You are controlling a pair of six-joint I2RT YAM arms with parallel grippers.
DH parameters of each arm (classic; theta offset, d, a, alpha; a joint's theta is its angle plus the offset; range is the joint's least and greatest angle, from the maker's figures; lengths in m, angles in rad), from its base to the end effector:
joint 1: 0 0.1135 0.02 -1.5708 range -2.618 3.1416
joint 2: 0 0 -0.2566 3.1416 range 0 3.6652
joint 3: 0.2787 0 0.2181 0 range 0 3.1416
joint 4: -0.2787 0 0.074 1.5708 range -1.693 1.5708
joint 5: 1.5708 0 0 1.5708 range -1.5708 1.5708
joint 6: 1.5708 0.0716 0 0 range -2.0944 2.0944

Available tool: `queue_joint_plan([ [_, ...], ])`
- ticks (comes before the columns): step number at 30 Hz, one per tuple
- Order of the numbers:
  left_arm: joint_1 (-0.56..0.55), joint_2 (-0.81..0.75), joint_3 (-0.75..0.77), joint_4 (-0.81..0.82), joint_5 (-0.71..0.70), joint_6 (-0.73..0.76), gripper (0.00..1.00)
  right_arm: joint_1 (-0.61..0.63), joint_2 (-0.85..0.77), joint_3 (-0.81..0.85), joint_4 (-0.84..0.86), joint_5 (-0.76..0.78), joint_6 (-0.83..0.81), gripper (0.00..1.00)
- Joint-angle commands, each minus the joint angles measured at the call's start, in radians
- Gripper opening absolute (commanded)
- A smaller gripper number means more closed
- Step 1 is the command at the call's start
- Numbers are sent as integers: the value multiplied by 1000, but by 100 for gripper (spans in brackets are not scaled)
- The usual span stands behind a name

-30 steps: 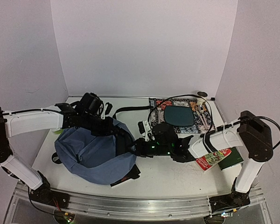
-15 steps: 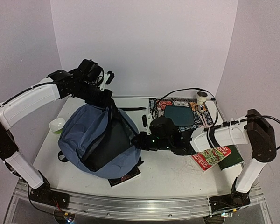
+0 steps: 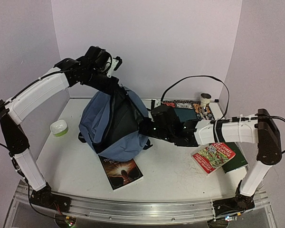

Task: Pack the student bag
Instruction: Place the student bag at the center of the board.

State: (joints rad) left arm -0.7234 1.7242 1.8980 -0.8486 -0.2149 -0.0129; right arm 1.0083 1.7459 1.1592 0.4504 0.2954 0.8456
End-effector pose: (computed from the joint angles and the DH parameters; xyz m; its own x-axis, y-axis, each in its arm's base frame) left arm 0.2858 -0.2320 0.3725 -0.4750 0.4026 -0.7825 0.5158 0.8478 0.1231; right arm 0.2383 0.3389 0.2807 -0.5386 0.4882 -0.6867 -0.3805 0.5863 0.7152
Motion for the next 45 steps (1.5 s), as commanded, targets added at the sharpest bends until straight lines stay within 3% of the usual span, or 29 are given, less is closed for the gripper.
queue_joint_plan([
  [1,16,45,34,99,-79,69,4,-15,100,89,-56,4,6,0],
  [12,16,-7,-60,112,-21,-69,43,-29,281,225,-63,-90,8,0],
  [18,16,-154,-263,119,40,-180,60,-49,278,244,-77,-120,-37,7],
  [26,16,-413,-659,141,182,-331,65,-133,263,284,-129,-184,-90,5],
  [34,15,-599,-971,178,307,-460,67,-135,229,276,-178,-238,-112,27],
  [41,14,-636,-1129,254,378,-531,67,-127,42,46,-182,-286,-53,47],
  [45,11,-611,-1174,332,433,-564,66,-99,-62,-102,-168,-342,-39,52],
])
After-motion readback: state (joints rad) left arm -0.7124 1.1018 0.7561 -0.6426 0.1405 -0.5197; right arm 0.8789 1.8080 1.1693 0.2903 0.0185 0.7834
